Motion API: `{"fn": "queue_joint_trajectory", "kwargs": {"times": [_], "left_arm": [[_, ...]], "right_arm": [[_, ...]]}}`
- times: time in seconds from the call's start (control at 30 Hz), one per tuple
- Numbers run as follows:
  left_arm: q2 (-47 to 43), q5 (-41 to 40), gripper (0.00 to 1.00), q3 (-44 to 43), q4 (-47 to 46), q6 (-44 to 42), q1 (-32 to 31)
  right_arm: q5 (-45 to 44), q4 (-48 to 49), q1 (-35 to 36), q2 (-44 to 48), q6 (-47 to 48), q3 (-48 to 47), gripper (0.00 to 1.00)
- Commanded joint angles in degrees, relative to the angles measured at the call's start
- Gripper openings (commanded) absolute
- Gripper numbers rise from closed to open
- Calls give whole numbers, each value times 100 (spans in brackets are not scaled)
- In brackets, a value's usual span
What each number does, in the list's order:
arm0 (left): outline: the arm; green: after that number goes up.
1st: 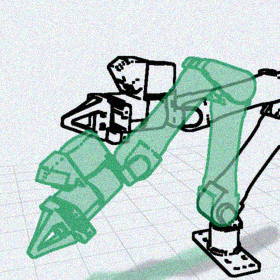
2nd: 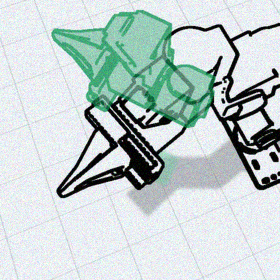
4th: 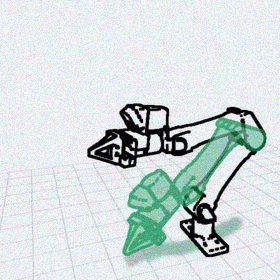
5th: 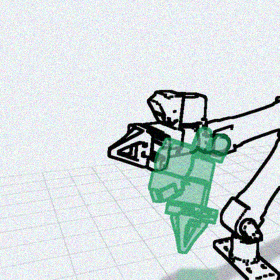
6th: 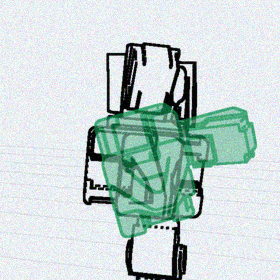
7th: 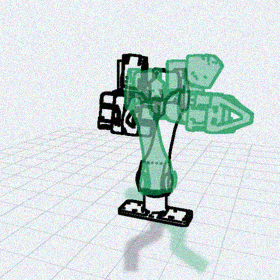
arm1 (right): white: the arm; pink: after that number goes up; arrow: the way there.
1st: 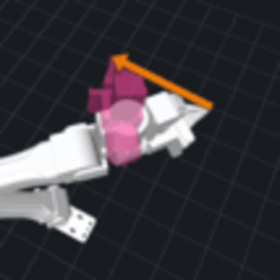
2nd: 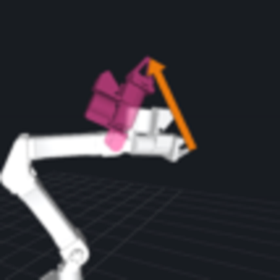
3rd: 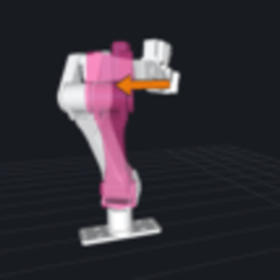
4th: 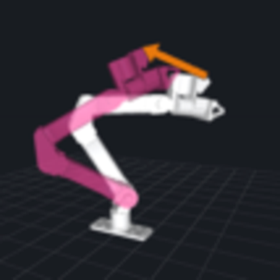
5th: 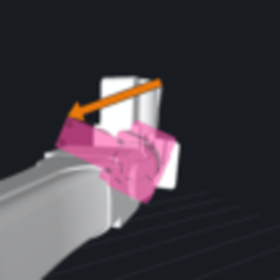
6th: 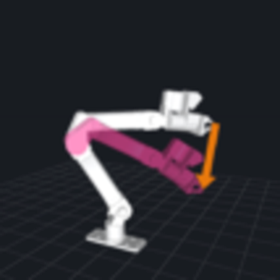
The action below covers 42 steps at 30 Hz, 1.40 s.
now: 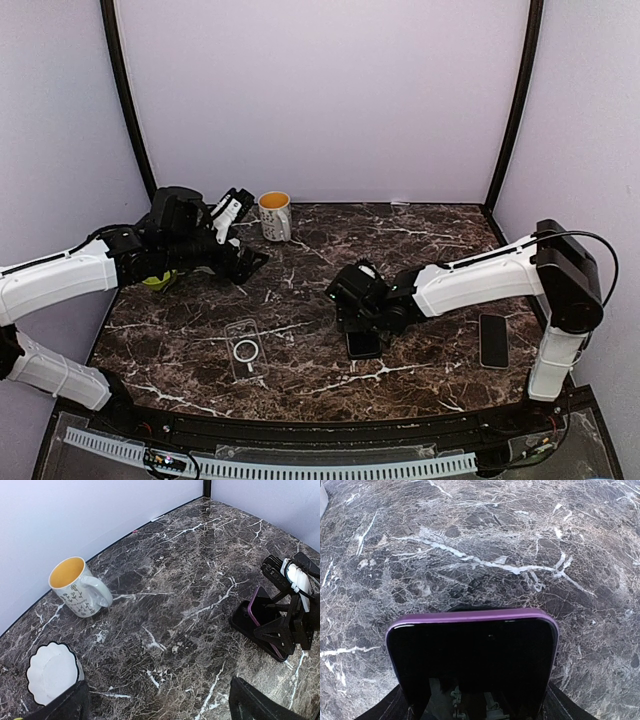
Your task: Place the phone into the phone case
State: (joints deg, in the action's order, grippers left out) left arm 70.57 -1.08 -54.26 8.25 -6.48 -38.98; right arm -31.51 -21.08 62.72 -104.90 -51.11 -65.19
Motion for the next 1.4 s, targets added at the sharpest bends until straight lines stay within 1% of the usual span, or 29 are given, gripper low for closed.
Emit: {"fn": "queue_joint_trajectory", "kwargs": {"times": [0.0,0.33,0.37,0.43,0.5,0.57,0.77,0.83,0.93,1.13,1.23,1.37], "left_arm": [[-161,38,99,100,-122,-73,31],[-173,71,99,109,-131,-73,39],[-165,75,99,109,-131,-73,39],[-173,72,99,109,-131,-68,36],[-177,73,99,109,-131,-78,34],[-171,81,99,113,-131,-81,35],[-175,91,99,117,-139,-97,40],[-175,92,99,117,-140,-91,36],[-173,92,99,117,-140,-90,39],[-166,94,99,128,-140,-90,37],[-160,91,99,126,-140,-90,33],[-166,96,99,126,-139,-99,34]], "right_arm": [[256,-45,29,-133,-210,111,0],[-26,-98,-5,-435,-400,65,0],[-67,-134,-5,-461,-385,29,1],[-125,-179,-10,-506,-282,-57,8],[-129,-127,-5,-530,-139,-117,11],[-143,-120,-5,-546,-21,-148,21],[-178,-203,-10,-593,231,-233,67],[-159,-183,-6,-593,285,-224,76],[-137,-151,-6,-616,341,-222,82],[-136,-188,-14,-607,492,-296,88],[-112,-218,-14,-558,613,-340,89],[74,-459,-14,-403,954,-523,92]]}}
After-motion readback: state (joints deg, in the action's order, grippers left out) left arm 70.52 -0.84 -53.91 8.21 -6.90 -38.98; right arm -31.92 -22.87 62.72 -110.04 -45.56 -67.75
